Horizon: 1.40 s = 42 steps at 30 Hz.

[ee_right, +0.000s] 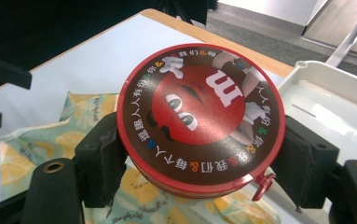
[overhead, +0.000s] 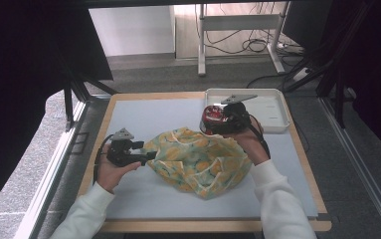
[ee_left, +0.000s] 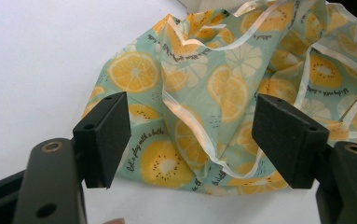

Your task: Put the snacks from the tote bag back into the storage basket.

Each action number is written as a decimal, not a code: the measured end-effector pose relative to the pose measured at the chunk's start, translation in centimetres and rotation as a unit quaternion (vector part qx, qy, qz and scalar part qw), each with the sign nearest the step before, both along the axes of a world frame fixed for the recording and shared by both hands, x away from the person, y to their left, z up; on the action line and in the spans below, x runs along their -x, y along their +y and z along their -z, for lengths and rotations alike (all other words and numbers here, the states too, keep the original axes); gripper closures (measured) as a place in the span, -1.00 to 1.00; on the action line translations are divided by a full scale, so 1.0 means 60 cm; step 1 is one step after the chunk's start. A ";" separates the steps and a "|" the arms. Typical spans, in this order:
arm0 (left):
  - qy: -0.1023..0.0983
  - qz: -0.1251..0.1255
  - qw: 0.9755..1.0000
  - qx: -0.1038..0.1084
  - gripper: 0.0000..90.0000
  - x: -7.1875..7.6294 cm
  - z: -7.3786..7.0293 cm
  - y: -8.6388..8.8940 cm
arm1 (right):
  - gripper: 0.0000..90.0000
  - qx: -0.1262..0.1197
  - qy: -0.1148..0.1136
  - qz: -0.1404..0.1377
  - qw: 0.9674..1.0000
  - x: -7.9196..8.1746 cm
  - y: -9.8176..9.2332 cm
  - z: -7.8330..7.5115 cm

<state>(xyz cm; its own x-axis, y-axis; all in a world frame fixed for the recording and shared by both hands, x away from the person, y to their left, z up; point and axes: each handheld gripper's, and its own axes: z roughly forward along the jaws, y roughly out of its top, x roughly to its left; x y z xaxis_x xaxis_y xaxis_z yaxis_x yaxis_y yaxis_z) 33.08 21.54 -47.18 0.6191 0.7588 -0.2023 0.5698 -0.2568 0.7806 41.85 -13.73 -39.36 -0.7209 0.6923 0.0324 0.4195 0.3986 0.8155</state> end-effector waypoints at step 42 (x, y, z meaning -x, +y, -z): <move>0.004 -0.003 1.000 0.000 -0.37 -0.001 0.002 0.005 | -0.43 0.029 0.017 0.085 0.996 -0.128 -0.021 0.027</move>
<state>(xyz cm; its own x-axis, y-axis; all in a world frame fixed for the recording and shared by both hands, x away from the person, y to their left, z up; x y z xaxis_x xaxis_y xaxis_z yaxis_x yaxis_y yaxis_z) 33.13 21.83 -47.31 0.6124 0.7630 -0.2069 0.5778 -0.2534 0.7759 49.55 -15.01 -40.97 -0.5918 0.8060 0.0118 0.5123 0.3648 0.7774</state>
